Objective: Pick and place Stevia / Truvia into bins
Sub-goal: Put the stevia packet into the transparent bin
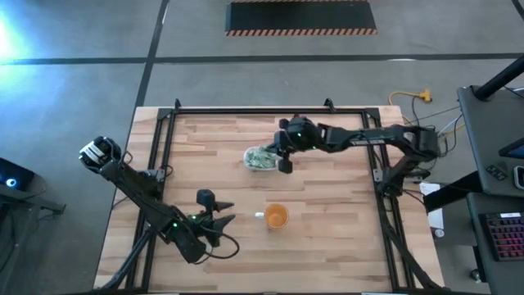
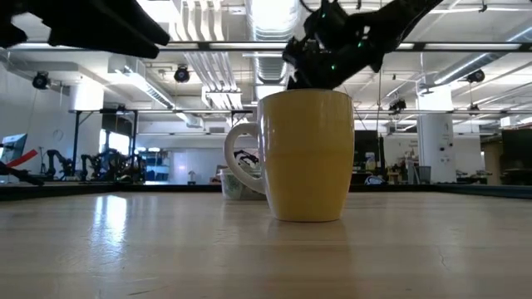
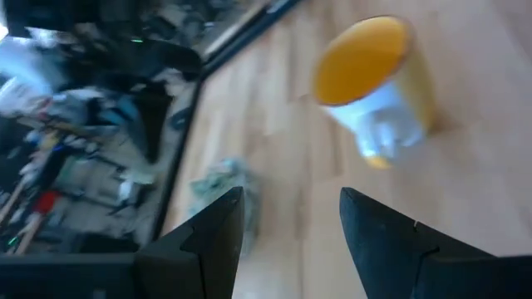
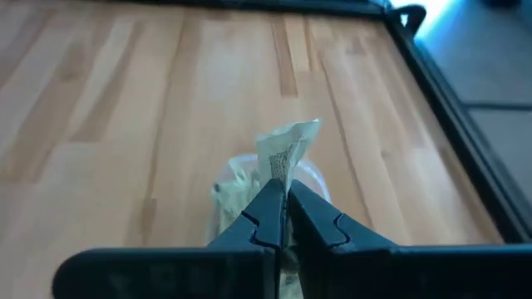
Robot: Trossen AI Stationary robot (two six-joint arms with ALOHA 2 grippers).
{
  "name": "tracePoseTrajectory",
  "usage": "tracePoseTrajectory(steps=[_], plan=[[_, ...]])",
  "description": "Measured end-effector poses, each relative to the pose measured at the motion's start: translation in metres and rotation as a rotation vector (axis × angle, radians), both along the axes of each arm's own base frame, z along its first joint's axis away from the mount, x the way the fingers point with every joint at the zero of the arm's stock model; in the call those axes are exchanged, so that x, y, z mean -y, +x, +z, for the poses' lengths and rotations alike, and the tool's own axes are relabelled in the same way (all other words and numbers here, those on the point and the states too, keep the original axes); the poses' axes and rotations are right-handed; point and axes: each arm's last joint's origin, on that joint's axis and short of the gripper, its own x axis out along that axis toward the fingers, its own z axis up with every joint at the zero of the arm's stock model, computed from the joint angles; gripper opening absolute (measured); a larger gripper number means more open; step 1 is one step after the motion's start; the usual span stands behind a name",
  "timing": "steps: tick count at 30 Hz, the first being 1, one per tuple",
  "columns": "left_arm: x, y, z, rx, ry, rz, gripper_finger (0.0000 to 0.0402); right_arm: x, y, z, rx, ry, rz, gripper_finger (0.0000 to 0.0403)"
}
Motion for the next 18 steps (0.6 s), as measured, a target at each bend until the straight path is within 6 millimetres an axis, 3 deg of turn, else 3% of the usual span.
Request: tracePoseTrajectory(steps=[7, 12, 18], plan=[[-0.013, 0.0, -0.01, 0.04, 0.006, 0.1, 0.0183, 0.018, 0.02, -0.016, -0.078, 0.038, 0.02, 0.0009], [-0.022, 0.005, -0.01, 0.1, -0.092, 0.184, 0.0183, 0.024, 0.034, -0.025, -0.183, 0.067, 0.025, 0.0009], [-0.03, 0.006, -0.015, 0.095, -0.094, 0.215, 0.0183, 0.027, 0.048, -0.042, -0.217, 0.126, 0.08, 0.0009]])
